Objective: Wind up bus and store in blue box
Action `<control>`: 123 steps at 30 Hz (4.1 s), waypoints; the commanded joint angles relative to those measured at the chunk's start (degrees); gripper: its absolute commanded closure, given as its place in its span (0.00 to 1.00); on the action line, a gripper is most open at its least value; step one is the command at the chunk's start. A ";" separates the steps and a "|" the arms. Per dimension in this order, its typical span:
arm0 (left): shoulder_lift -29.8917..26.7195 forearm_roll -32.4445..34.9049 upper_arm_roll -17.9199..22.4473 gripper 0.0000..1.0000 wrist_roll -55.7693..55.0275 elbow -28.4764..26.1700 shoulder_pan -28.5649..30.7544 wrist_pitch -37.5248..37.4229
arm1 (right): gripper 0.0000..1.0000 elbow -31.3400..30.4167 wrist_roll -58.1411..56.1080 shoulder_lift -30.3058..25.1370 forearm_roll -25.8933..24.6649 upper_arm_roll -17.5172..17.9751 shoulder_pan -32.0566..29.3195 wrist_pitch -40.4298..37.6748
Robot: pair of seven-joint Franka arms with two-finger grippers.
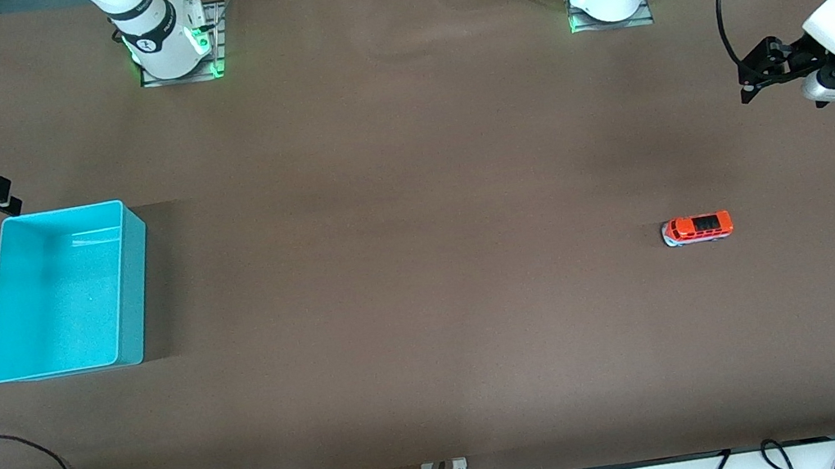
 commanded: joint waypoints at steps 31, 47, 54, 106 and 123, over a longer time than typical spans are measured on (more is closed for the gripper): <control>0.24 0.73 -0.66 0.00 -0.75 2.29 -0.44 -1.71 | 0.00 0.98 0.06 0.17 -0.64 0.16 0.10 -0.23; 0.77 0.90 -3.47 0.00 -0.66 5.01 -0.53 -7.43 | 0.00 0.98 0.06 0.17 -0.64 0.16 0.10 -0.23; 2.52 1.43 -3.38 0.00 0.30 5.19 -0.44 -7.34 | 0.00 0.98 0.06 0.17 -0.64 0.16 0.10 -0.23; 25.46 1.61 -2.95 0.00 61.21 4.05 7.56 11.99 | 0.00 0.98 0.15 0.17 -0.64 0.16 0.10 -0.23; 26.25 1.87 -3.03 0.00 73.78 -9.13 7.64 30.36 | 0.00 0.98 0.24 0.17 -0.64 0.16 0.10 -0.23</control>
